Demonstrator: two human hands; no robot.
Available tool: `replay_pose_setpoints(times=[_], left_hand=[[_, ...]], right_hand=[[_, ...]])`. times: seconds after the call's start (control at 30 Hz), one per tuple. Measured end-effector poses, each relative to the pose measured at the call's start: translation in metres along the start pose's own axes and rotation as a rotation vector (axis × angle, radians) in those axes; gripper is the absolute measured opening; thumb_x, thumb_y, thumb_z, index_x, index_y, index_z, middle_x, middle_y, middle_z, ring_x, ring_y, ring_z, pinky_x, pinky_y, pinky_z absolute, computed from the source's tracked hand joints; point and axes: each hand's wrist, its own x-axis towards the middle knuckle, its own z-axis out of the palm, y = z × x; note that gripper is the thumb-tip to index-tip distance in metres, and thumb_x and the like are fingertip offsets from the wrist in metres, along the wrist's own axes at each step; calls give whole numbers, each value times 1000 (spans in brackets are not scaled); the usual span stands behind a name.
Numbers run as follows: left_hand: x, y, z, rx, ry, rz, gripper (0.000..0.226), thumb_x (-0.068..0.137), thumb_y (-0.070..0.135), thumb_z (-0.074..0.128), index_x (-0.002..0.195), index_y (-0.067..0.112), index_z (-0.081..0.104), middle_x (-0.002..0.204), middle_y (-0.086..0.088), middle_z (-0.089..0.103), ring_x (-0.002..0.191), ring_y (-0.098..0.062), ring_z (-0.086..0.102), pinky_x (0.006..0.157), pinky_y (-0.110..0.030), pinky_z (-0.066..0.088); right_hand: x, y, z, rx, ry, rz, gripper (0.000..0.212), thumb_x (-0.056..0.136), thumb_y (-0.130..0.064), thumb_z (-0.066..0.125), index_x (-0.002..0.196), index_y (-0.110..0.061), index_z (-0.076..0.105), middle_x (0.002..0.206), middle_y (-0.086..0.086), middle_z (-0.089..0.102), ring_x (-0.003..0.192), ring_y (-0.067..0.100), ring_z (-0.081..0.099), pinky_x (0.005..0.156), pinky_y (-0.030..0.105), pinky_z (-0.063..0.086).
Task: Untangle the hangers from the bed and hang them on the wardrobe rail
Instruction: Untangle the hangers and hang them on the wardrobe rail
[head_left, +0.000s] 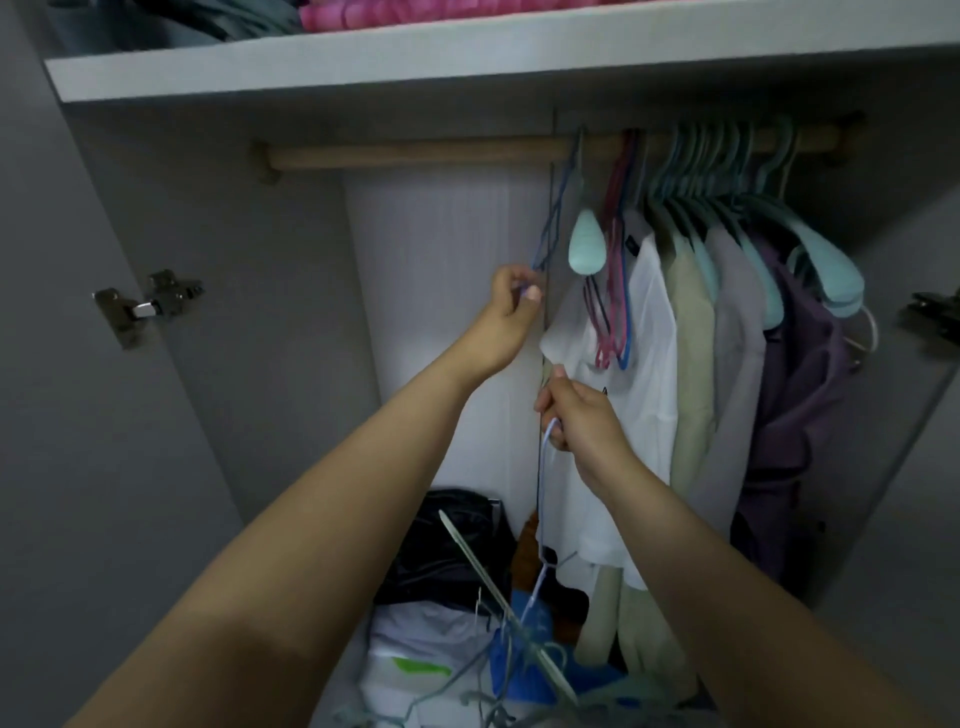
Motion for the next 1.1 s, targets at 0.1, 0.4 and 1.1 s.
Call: replay_pose_setpoints(times=[0.1,0.4,1.1], left_hand=[[-46,-33,-22,54,272,-85,39,103,32,37,137,14,33,143,-5,38,131,-17,39,109,-28,31],[-290,-192,4,283,-3,-802,77,73,77,52,104,7,56,98,-1,54,92,-15,53,82,-32,44],[-284,-158,-57,726,112,-369,27,103,32,31,103,11,49,97,-12,56,86,-32,51,75,-42,42]], right_hand=[[-1,0,11,0,-18,-20,47,102,-37,37,66,-10,51,53,6,36,34,4,34,38,14,30],[-2,-1,67,-24,-34,-62,51,101,-43,36,60,-15,47,51,4,43,33,3,35,39,16,26],[-5,-63,95,64,-170,-225,43,91,-41,59,60,-21,36,52,-3,33,43,9,30,41,20,22]])
